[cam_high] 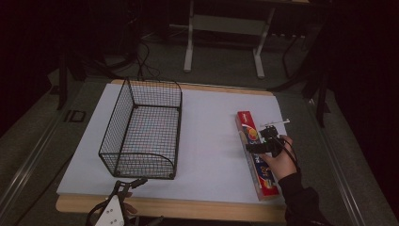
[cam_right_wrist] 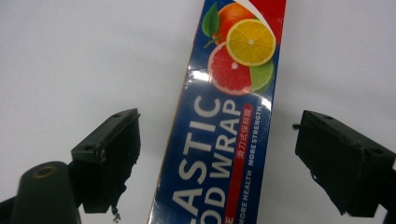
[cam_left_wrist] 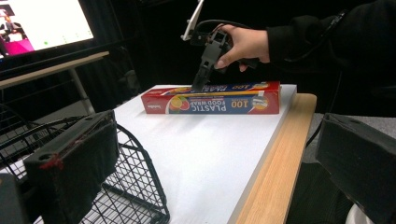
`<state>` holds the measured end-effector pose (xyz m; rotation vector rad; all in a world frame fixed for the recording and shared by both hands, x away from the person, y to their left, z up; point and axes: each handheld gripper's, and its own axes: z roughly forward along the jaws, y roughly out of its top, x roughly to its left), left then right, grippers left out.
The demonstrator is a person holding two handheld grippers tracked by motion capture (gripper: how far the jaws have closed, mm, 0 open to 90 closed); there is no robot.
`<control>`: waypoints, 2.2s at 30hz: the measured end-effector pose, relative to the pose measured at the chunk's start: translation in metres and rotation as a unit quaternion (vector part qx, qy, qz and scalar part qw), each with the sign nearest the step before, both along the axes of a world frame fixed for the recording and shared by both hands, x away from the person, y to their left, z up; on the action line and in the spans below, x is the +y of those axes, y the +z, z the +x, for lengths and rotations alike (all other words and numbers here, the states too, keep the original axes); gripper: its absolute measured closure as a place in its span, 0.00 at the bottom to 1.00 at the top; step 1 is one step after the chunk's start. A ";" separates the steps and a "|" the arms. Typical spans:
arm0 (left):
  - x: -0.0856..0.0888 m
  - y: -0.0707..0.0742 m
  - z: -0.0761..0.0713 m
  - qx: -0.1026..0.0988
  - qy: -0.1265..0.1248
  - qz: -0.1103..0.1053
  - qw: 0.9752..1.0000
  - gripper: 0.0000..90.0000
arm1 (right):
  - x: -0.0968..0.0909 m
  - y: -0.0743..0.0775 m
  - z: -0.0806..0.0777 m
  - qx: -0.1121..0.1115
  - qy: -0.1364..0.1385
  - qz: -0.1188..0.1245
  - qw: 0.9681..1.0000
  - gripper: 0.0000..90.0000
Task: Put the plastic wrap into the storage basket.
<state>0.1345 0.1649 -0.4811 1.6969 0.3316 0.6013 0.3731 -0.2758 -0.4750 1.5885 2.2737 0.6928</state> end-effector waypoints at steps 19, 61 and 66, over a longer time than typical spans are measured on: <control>0.001 0.000 0.000 0.000 0.001 0.002 1.000 0.00 | 0.007 -0.016 0.028 0.135 -0.016 -0.040 0.990 0.16; 0.000 -0.001 0.001 0.004 0.005 0.002 1.000 0.00 | 0.026 0.014 0.042 0.158 -0.008 -0.080 0.984 0.44; 0.001 -0.001 0.001 0.003 0.007 0.002 1.000 0.00 | 0.035 0.028 0.044 0.138 -0.009 -0.084 0.987 0.44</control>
